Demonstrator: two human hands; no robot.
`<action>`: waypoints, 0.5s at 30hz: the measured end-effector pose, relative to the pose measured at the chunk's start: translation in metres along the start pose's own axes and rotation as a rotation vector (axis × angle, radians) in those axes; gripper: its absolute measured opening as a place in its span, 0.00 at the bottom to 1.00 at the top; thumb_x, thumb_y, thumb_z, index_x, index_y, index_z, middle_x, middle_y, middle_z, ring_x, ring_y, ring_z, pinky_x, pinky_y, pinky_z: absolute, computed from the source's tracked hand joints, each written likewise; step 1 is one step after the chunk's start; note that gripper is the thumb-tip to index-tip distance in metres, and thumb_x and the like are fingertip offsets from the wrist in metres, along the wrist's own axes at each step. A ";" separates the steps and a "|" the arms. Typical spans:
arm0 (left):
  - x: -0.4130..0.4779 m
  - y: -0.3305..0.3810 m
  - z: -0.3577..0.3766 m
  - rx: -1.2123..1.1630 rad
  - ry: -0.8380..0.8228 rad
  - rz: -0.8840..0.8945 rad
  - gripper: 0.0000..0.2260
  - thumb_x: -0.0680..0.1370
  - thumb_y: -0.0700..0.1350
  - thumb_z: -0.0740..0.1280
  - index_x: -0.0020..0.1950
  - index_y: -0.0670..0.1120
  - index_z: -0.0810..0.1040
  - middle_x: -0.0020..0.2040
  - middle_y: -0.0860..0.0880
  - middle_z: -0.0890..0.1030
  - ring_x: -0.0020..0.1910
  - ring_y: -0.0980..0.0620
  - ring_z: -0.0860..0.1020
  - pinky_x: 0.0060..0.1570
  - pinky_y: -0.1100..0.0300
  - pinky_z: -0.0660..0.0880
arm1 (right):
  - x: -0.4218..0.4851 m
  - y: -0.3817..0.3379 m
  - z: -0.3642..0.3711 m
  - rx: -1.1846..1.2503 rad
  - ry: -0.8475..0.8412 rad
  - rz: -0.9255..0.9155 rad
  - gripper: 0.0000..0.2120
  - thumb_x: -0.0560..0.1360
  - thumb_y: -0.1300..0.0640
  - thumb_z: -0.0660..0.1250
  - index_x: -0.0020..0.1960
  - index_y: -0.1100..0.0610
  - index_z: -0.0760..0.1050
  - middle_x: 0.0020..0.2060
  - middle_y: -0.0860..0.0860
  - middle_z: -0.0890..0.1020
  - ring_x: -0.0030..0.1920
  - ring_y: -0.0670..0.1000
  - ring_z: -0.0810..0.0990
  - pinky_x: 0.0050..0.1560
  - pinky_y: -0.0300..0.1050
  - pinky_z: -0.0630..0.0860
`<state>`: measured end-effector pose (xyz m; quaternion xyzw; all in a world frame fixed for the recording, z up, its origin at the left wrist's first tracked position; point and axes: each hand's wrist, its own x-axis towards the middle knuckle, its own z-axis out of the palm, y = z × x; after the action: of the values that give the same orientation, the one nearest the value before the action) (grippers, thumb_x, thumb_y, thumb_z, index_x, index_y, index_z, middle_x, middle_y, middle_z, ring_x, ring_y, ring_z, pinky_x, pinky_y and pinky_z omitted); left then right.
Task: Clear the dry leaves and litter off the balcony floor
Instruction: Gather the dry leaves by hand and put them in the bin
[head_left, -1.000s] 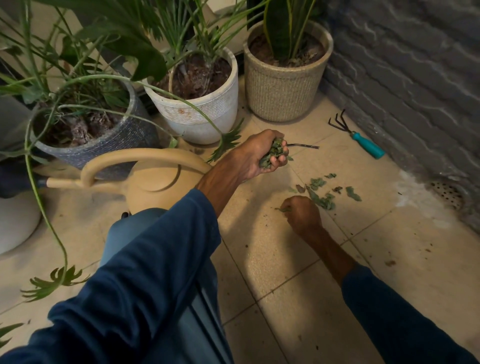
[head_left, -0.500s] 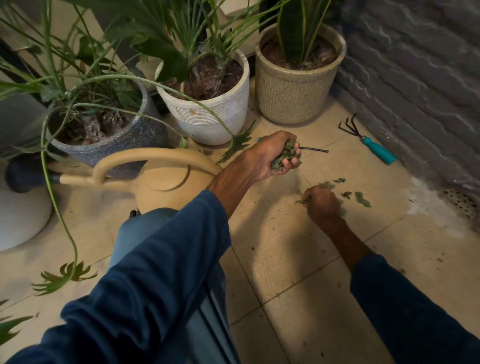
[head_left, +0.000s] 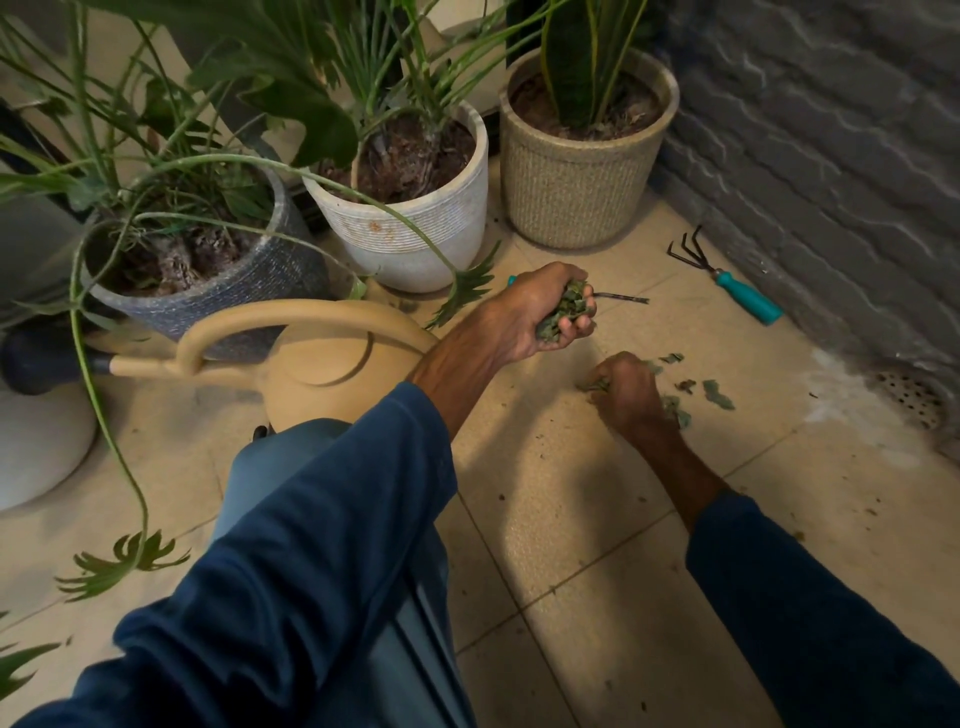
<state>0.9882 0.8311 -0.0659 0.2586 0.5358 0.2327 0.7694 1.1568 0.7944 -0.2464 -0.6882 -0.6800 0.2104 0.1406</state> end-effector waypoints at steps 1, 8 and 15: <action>0.000 0.000 0.000 0.001 0.000 0.001 0.14 0.85 0.47 0.57 0.40 0.48 0.71 0.30 0.51 0.74 0.24 0.56 0.71 0.18 0.69 0.63 | -0.001 -0.003 0.003 -0.015 -0.023 0.011 0.10 0.71 0.63 0.77 0.52 0.58 0.85 0.49 0.55 0.85 0.49 0.54 0.84 0.52 0.43 0.80; -0.001 0.004 -0.007 -0.026 0.033 0.028 0.15 0.85 0.46 0.57 0.39 0.48 0.72 0.31 0.50 0.74 0.25 0.56 0.72 0.18 0.69 0.63 | -0.015 -0.007 0.017 -0.070 -0.018 0.047 0.09 0.75 0.64 0.72 0.53 0.54 0.84 0.48 0.52 0.85 0.49 0.53 0.84 0.51 0.45 0.80; 0.003 0.010 -0.016 -0.031 0.083 0.018 0.15 0.85 0.46 0.56 0.39 0.48 0.71 0.30 0.50 0.74 0.23 0.56 0.71 0.17 0.70 0.62 | 0.039 -0.001 -0.007 0.209 0.021 0.105 0.09 0.75 0.63 0.73 0.53 0.54 0.84 0.47 0.47 0.85 0.46 0.45 0.83 0.49 0.40 0.81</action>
<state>0.9730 0.8423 -0.0662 0.2417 0.5611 0.2584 0.7483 1.1590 0.8337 -0.2435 -0.7064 -0.6159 0.2801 0.2076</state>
